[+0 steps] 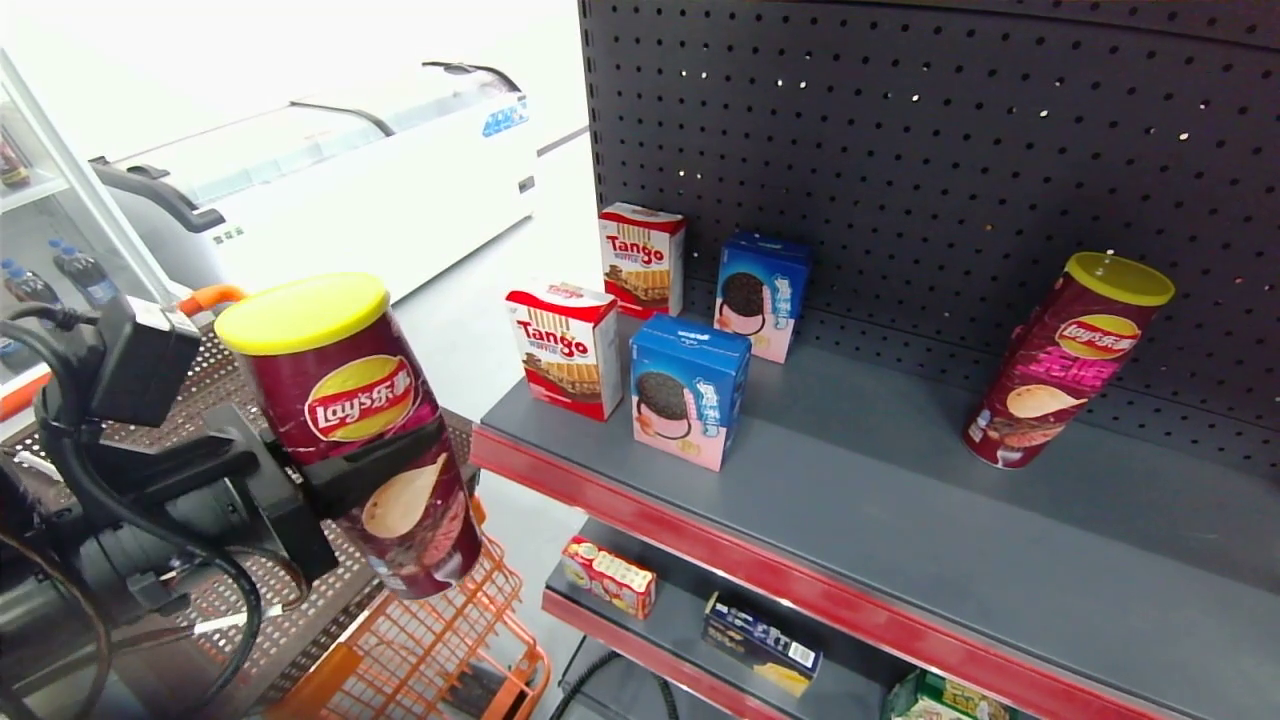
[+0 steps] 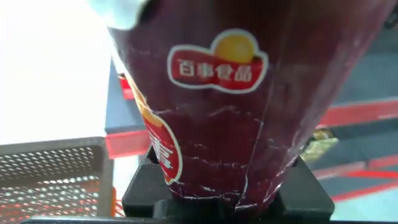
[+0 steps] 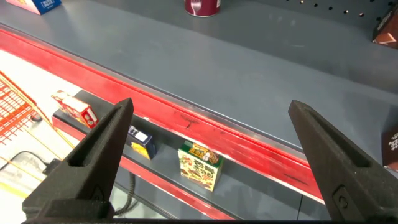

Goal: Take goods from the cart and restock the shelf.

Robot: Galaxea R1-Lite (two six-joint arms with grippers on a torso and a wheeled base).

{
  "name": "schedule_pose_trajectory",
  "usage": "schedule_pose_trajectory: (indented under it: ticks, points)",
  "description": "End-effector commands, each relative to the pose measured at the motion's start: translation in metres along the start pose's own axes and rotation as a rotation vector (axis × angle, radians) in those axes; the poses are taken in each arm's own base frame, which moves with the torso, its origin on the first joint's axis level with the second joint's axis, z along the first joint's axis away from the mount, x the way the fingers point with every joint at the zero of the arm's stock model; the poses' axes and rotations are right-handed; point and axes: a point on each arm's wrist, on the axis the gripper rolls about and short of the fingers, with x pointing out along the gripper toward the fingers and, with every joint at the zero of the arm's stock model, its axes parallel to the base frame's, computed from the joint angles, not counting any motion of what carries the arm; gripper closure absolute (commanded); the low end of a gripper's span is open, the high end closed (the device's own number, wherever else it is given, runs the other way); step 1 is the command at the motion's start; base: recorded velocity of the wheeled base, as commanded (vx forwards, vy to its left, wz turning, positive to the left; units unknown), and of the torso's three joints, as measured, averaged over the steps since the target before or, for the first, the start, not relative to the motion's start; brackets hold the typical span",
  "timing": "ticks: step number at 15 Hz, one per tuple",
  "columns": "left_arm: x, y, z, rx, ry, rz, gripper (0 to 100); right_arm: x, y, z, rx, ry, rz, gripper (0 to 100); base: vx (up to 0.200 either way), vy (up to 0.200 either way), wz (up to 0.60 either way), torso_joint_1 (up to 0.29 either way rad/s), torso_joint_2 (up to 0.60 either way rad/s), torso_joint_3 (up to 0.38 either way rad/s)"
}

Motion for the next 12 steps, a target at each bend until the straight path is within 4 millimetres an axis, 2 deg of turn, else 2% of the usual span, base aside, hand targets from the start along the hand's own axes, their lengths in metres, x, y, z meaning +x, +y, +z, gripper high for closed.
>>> schedule_pose_trajectory:
  ticks: [1, 5, 12]
  points:
    - [-0.002, -0.009, 0.002, 0.002, -0.002, -0.044, 100, 0.000, 0.000, 0.000, 0.000, 0.000, 0.001, 0, 0.000, 0.000, 0.00, 0.000, 0.00, 0.000]
    - [0.005, -0.020, 0.005, 0.004, -0.008, -0.110, 100, 0.000, 0.000, 0.000, 0.000, 0.000, 0.001, 0, 0.000, 0.000, 0.00, 0.000, 0.00, 0.000]
    - [0.014, -0.022, 0.004, 0.000, 0.002, -0.137, 100, 0.000, 0.000, 0.000, 0.000, 0.000, 0.001, 0, 0.000, 0.000, 0.00, 0.000, 0.00, 0.000]
